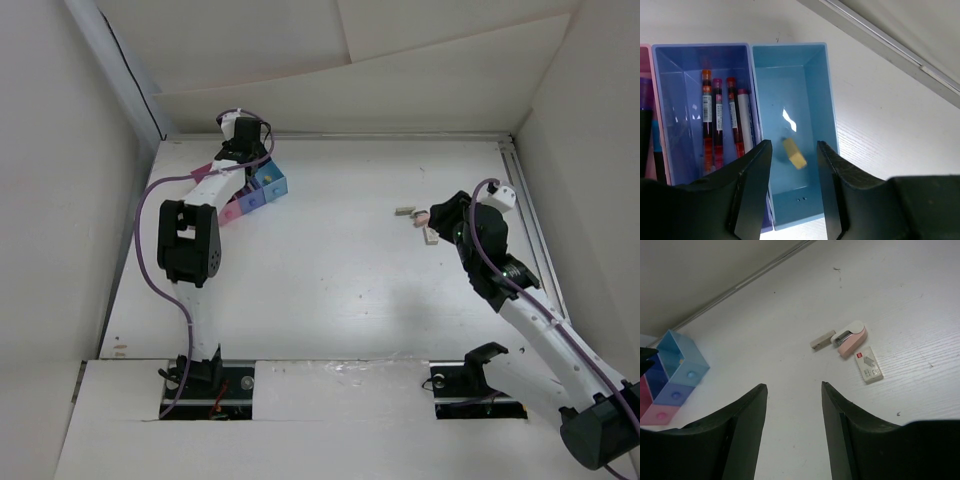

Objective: Sort the stationery into containers
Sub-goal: Place the stationery into the container, then grab a piece of stationery with the left arm, then place the stationery into the container

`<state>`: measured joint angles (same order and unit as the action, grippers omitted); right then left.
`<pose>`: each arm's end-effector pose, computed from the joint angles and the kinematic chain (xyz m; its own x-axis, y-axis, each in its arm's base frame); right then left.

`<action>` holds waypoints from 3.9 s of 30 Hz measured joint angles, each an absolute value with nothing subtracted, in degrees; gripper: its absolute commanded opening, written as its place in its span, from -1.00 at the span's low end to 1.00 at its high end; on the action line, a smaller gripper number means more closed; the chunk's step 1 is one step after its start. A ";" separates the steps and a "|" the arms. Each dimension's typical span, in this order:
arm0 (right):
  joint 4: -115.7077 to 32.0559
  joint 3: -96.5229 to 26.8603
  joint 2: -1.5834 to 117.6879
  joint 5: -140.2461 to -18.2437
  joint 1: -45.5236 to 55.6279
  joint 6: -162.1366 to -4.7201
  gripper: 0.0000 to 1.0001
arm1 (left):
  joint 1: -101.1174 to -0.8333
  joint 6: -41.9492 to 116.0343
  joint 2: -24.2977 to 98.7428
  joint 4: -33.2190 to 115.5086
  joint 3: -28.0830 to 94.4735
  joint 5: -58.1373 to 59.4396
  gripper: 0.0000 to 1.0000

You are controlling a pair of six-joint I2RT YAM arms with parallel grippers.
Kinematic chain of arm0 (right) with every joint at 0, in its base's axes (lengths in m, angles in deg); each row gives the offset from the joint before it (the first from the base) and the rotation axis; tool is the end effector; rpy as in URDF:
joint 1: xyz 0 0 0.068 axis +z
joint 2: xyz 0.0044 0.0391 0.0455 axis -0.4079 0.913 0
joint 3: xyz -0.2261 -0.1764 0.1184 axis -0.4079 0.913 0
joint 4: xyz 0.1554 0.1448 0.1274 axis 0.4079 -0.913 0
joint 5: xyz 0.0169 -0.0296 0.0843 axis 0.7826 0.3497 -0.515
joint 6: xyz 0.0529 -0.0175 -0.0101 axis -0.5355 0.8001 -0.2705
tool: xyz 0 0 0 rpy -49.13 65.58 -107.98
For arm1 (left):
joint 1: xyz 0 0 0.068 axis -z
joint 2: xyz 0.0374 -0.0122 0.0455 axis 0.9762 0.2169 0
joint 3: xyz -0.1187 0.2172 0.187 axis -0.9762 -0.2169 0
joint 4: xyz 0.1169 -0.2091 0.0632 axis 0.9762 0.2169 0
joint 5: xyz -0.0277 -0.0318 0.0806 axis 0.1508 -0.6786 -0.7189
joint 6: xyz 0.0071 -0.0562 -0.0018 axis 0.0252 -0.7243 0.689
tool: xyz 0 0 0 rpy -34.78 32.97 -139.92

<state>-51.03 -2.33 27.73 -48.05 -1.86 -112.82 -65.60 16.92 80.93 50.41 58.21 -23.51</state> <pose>0.1634 0.0497 0.3437 -0.2199 0.4951 -0.8405 0.1691 0.8679 0.4670 0.4928 -0.0926 0.2929 -0.3856 -0.4354 -0.8135 -0.2810 0.8952 -0.3460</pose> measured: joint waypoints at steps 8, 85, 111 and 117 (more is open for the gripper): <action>-51.03 -2.33 28.08 -48.05 -1.88 -112.82 0.07 | -63.89 18.43 80.90 50.36 58.21 -24.65 -0.38; -51.08 -2.31 27.60 -44.64 -1.86 -113.32 -0.35 | -31.21 44.48 98.43 42.10 67.83 -11.51 -1.00; -51.08 -2.31 28.32 -46.76 -1.44 -113.32 -0.35 | -65.22 9.99 73.69 43.24 49.27 -15.21 -1.00; -51.06 -2.31 28.72 -46.85 -1.44 -113.32 -0.35 | -64.83 9.44 77.28 46.71 53.89 -16.32 -1.00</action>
